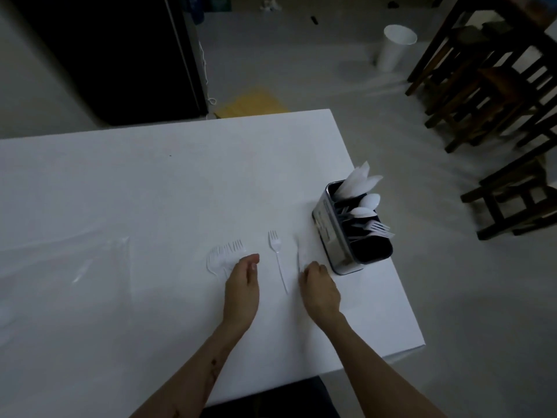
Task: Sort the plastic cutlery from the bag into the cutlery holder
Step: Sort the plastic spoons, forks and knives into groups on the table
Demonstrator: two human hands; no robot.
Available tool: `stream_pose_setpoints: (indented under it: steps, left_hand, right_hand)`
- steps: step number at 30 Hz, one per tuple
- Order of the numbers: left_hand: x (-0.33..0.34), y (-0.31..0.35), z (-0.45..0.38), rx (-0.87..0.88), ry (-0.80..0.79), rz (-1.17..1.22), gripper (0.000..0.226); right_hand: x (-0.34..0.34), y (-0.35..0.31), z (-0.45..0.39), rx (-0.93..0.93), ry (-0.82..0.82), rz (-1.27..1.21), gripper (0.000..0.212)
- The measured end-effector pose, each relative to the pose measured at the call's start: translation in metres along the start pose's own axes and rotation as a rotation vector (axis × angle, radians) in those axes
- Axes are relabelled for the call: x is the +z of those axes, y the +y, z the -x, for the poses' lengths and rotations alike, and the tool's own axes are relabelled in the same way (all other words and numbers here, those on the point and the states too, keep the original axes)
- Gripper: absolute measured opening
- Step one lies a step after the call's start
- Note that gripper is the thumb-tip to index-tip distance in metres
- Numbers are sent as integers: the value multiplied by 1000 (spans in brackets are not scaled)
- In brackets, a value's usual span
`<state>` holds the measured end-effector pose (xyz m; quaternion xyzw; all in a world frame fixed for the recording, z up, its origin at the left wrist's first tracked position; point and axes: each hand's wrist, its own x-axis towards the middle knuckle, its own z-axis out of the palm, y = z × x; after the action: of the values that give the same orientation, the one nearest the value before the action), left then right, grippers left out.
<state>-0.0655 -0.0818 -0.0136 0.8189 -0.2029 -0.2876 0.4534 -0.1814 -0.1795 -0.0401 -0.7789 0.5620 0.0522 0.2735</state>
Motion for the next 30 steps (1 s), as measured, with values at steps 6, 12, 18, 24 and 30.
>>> stream_pose_setpoints:
  steps: [6, 12, 18, 24, 30]
  left_hand:
    - [3, -4, -19, -504, -287, 504, 44]
    - [-20, -8, -22, -542, -92, 674, 20]
    - [-35, -24, -26, -543, -35, 810, 33]
    - [-43, -19, -23, -501, -77, 760, 17]
    - [-54, -39, -26, -567, 81, 647, 31]
  right_hand:
    - [5, -17, 18, -342, -172, -487, 14]
    - [25, -25, 7, 32, 75, -47, 34]
    - [20, -37, 13, -177, -52, -470, 13]
    - [28, -57, 32, -173, -242, -600, 17]
    - [47, -57, 24, -153, -50, -66, 31]
